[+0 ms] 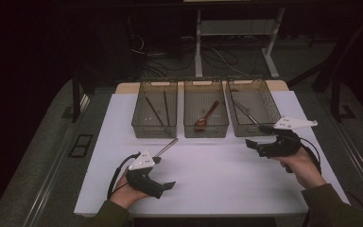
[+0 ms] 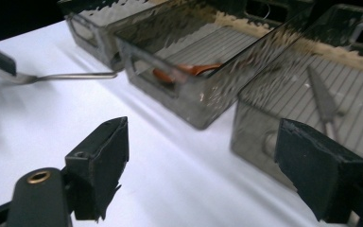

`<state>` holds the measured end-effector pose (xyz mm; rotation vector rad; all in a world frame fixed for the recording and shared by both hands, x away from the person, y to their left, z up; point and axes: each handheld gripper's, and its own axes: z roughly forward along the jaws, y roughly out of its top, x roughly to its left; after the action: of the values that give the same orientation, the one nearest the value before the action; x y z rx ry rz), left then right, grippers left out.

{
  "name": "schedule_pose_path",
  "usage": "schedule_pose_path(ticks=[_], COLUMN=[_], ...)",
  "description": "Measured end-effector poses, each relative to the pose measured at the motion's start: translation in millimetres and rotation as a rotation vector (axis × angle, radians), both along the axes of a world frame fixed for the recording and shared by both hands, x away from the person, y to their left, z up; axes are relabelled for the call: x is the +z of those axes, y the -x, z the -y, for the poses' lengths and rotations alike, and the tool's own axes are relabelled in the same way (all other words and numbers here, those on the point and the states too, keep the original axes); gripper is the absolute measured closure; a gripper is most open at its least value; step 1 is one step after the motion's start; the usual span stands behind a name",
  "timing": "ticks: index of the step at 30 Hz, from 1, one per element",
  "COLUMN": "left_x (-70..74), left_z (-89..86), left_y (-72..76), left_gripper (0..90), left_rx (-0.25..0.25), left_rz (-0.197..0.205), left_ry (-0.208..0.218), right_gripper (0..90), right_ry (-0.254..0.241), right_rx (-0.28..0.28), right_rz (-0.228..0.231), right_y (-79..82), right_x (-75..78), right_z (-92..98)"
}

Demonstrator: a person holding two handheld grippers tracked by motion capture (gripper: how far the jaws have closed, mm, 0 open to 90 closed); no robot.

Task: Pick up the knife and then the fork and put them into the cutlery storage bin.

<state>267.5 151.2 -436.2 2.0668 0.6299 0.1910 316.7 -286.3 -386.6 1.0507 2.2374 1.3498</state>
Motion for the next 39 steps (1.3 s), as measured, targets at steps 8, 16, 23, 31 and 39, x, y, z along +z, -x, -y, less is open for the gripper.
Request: schedule_pose_path(ticks=[8,16,23,31,39], left_x=[1.7,3.0,7.6,18.8,19.5], left_z=[-1.4,-1.7,-4.8,-16.0,-29.4], left_y=[-0.5,-1.5,-6.8,-24.2,-49.6], left_gripper=[0.0,0.0,1.6,15.2,36.0], left_rx=[0.016,0.030,0.053,0.156,0.220], left_rz=[0.011,0.013,0.022,0.028,-0.030], left_ry=[0.003,-0.007,-0.025,-0.056,-0.067], right_gripper=[16.8,16.4,14.8,14.7,14.7], right_ry=[-0.001,0.045,0.024,0.029,0.035], right_rx=[0.036,0.032,0.026,0.019,0.027], right_rz=[-0.009,-0.029,-0.047,-0.054,-0.050], right_y=[24.0,44.8,55.6,58.3,58.4], right_x=[-23.8,-45.2,-53.9,-56.0,-56.6], right_z=[-7.2,-7.7,-2.7,-0.2,-0.9])
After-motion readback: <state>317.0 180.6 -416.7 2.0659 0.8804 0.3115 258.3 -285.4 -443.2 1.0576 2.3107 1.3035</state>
